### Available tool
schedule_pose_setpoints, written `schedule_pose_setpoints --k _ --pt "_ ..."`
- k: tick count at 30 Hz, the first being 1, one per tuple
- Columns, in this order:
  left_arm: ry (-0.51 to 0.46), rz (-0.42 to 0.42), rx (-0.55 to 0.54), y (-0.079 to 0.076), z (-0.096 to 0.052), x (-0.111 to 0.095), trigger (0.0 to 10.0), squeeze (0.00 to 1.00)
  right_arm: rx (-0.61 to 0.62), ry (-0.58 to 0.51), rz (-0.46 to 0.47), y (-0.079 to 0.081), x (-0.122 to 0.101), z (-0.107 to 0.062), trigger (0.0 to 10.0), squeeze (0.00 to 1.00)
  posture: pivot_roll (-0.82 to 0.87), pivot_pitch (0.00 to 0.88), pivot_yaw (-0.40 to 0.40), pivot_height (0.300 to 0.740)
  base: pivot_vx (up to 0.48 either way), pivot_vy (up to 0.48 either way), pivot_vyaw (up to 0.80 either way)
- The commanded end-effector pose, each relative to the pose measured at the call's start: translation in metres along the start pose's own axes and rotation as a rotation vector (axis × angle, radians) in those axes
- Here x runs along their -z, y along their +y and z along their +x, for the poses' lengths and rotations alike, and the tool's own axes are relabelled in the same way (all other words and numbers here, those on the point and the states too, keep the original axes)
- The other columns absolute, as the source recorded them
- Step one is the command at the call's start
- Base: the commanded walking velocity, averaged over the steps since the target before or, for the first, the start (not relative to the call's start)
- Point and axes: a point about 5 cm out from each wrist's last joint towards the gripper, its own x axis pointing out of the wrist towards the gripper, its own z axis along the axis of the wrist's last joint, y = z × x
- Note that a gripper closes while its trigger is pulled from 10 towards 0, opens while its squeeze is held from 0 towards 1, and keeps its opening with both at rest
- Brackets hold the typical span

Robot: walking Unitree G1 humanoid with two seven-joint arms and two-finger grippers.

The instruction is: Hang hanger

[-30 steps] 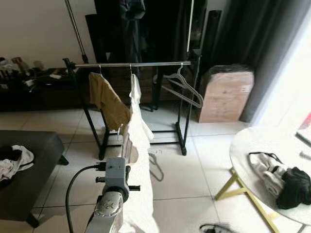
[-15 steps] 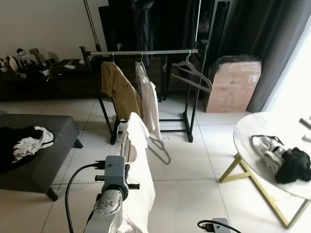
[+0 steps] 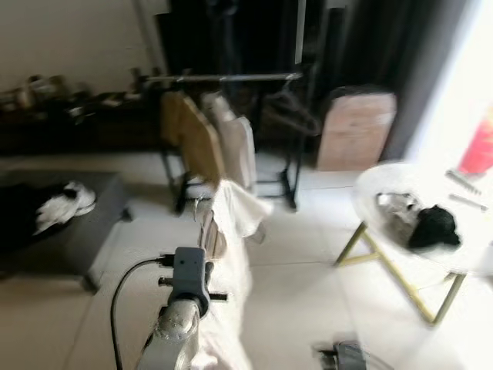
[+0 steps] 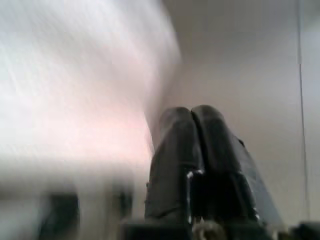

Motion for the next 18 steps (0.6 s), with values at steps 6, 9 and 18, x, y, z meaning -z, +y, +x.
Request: schedule_pose_setpoints --k 6,9,18 --pt "-0.011 0.038 0.047 -0.005 0.001 -0.008 10.0 0.00 -0.085 -0.268 -0.038 0.015 -0.068 0.009 10.0 0.00 -0.04 0.009 0.033 0.740 0.000 0.000 0.00" --pt "-0.005 0.046 0.054 -0.006 0.001 -0.007 10.0 0.00 -0.118 -0.299 -0.056 0.021 -0.077 0.010 10.0 0.00 -0.04 0.006 0.033 0.740 0.000 0.000 0.00" --pt "-0.003 0.095 0.151 -0.016 0.002 -0.010 10.0 0.00 -0.345 -0.436 -0.132 0.055 -0.112 -0.002 10.0 0.00 -0.04 0.004 0.039 0.740 0.000 0.000 0.00"
